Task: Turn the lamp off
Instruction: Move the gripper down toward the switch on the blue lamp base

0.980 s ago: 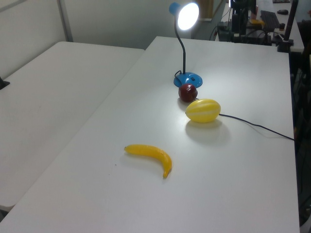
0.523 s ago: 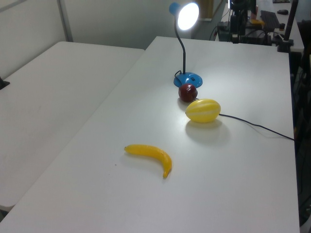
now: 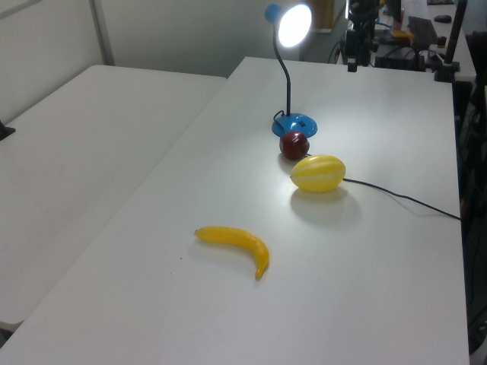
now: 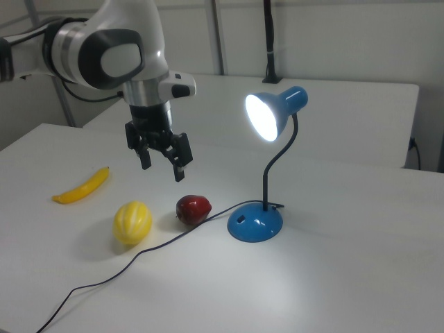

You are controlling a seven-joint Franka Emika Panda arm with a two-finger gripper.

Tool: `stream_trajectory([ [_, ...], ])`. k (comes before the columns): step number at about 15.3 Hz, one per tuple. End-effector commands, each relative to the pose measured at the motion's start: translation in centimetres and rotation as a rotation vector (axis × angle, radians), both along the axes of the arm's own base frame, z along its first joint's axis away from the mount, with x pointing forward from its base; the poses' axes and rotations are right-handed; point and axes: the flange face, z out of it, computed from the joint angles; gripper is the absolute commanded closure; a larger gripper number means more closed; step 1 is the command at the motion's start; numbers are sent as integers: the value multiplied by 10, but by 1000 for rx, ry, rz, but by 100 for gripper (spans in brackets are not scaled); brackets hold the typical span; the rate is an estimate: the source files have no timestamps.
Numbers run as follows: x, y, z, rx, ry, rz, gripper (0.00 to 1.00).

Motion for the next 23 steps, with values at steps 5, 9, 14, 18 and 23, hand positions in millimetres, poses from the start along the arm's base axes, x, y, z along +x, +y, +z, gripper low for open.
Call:
stream_trajectory([
  [5, 13, -8, -3, 3, -36, -8, 75],
  [9, 19, -25, -13, 7, -53, -60, 100],
  [14, 47, -49, -44, -9, -149, -143, 100],
  [18, 67, -74, -84, -23, -204, -217, 100],
  [23, 91, -89, -137, -54, -269, -334, 100],
])
